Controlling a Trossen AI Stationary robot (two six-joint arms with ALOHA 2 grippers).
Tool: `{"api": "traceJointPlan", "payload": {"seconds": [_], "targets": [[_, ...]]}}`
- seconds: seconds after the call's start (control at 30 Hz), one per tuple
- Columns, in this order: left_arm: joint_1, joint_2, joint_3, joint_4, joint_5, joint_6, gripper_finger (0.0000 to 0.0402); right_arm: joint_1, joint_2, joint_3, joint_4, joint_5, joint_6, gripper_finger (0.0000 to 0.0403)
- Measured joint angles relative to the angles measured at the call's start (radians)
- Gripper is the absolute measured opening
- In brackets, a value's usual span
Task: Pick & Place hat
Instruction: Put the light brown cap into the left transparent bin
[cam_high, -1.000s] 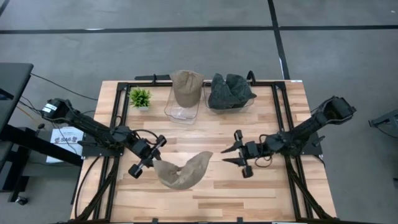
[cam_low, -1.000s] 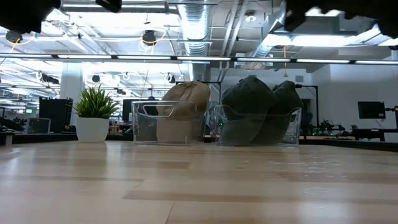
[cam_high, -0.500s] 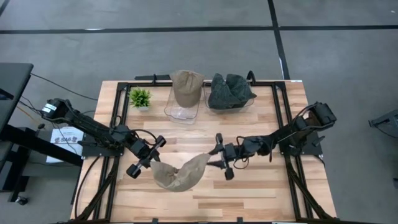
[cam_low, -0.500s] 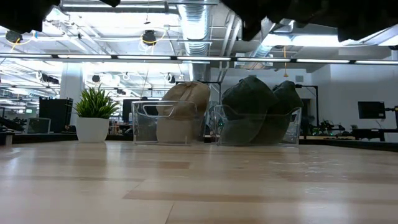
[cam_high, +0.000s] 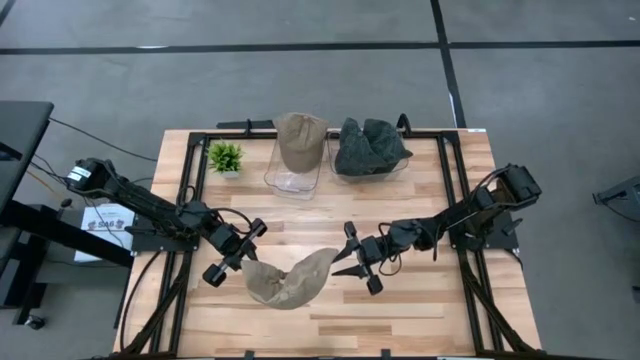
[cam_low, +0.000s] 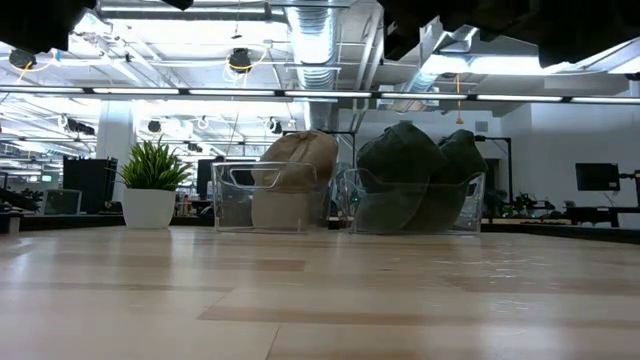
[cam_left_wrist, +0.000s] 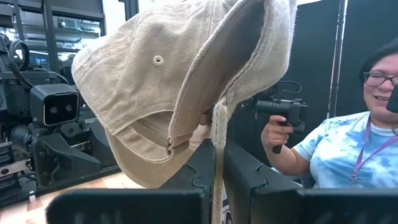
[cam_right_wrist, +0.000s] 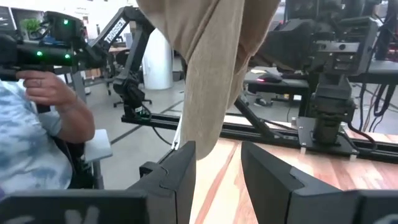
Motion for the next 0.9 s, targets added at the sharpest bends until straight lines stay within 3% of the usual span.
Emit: {"api": "traceJointPlan", "payload": {"seconds": [0.5, 0.9], "targets": [[0.008, 0.000, 0.000, 0.000, -0.006, 0.029, 0.0019, 0.000, 0.000, 0.026, 0.000, 0.003, 0.003, 0.0148], [0.070, 0.000, 0.000, 0.001, -0.008, 0.029, 0.0019, 0.000, 0.000, 0.037, 0.000, 0.005, 0.003, 0.0122]]}}
